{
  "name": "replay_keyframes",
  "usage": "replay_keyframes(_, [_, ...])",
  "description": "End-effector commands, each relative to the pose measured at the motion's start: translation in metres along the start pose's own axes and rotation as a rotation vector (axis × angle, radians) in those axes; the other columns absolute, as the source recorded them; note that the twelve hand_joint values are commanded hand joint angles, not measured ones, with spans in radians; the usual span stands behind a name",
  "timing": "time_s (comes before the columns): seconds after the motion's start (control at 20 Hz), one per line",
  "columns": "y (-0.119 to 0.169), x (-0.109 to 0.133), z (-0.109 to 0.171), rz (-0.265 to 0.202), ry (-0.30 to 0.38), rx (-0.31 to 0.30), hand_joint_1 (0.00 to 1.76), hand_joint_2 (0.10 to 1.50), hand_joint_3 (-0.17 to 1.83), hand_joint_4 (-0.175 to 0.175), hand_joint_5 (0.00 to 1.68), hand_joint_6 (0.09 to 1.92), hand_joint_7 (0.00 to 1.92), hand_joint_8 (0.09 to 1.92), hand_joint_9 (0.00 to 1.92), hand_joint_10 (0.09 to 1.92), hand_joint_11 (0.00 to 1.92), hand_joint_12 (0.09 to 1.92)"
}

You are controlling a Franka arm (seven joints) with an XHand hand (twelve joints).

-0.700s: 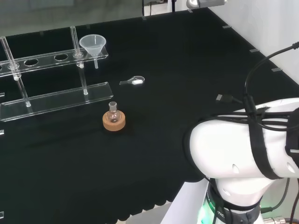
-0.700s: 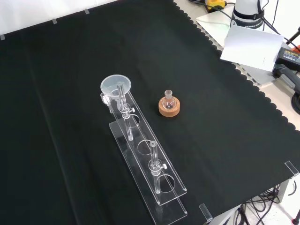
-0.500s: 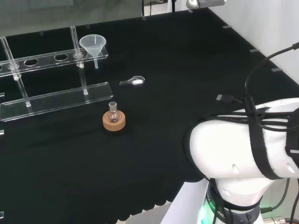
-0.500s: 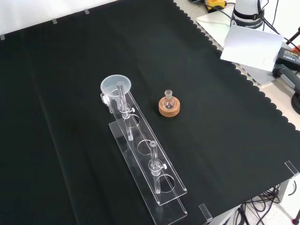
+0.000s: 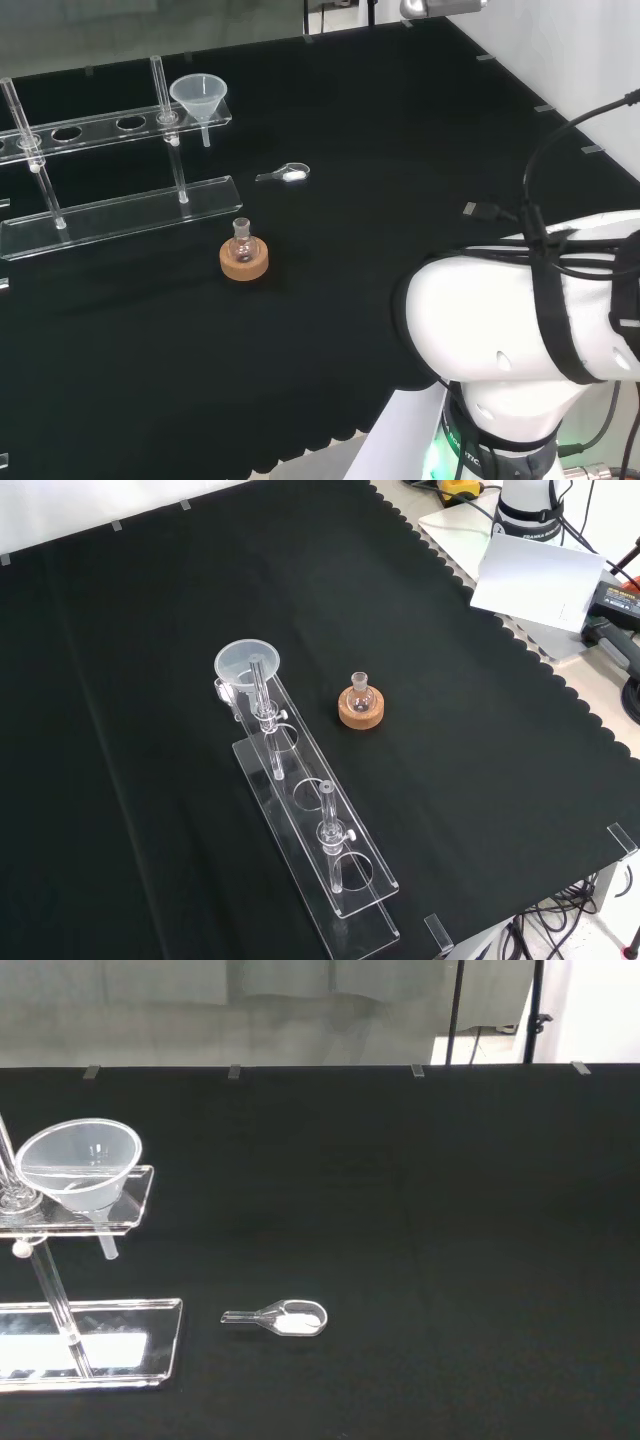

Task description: Pick up the funnel from the transparent funnel stand.

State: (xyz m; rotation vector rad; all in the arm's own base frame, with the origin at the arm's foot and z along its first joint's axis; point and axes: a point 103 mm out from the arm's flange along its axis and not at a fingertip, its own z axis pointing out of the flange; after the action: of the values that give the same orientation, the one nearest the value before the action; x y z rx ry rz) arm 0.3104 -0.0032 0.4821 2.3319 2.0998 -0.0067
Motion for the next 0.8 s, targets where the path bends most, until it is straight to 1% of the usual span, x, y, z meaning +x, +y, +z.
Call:
replay_keyframes(0.05, [0.011, 0.009, 0.006, 0.015, -0.015, 0.009, 0.0, 1.21, 0.4, 0.032, 0.18, 0.09, 0.0, 0.35, 0.1, 0.62, 0.07, 1.36])
replay_keyframes(0.25, [0.021, 0.012, 0.02, 0.027, -0.023, 0.023, 0.0, 1.22, 0.4, 0.031, 0.18, 0.09, 0.0, 0.36, 0.1, 0.62, 0.07, 1.36])
replay_keyframes(0.45, [0.034, 0.012, 0.033, 0.037, -0.044, 0.058, 0.0, 1.22, 0.39, 0.03, 0.19, 0.09, 0.0, 0.37, 0.1, 0.63, 0.07, 1.36])
replay_keyframes(0.6, [0.046, 0.014, 0.041, 0.02, -0.068, 0.063, 0.02, 1.21, 0.37, 0.027, 0.18, 0.09, 0.0, 0.38, 0.1, 0.63, 0.07, 1.36])
replay_keyframes(0.8, [0.072, 0.024, 0.05, -0.015, -0.064, 0.085, 0.11, 1.18, 0.35, 0.023, 0.19, 0.09, 0.01, 0.4, 0.11, 0.63, 0.05, 1.37])
